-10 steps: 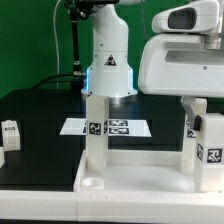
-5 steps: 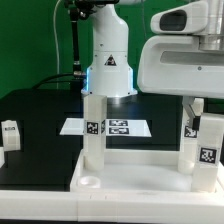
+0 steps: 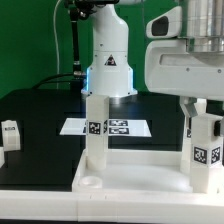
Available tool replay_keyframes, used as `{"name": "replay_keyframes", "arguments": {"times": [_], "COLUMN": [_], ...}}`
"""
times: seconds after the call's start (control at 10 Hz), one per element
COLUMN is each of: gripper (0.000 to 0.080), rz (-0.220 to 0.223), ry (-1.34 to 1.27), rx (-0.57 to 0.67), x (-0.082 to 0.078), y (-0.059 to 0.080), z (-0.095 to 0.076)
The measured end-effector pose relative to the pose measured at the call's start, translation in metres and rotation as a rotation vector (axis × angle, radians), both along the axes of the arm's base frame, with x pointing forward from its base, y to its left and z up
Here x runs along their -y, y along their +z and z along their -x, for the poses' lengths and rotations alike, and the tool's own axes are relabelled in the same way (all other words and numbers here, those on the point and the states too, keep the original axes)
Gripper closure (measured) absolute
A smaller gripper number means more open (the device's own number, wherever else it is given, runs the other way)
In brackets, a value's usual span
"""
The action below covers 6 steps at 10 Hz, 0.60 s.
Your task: Assemble desk
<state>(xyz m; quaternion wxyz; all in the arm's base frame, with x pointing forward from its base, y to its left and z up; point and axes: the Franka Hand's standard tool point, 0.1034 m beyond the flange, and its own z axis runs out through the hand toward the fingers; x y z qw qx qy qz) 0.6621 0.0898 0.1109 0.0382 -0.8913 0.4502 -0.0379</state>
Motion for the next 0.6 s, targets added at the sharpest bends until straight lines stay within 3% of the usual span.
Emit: {"name": "replay_keyframes", "arguments": {"times": [0.6], "gripper": [0.0509], "rz": [-0.057], "ry": [-0.466], "rx": [-0.041], "x": [0.0025], "y": [-0.0006], "z": [0.0013]}}
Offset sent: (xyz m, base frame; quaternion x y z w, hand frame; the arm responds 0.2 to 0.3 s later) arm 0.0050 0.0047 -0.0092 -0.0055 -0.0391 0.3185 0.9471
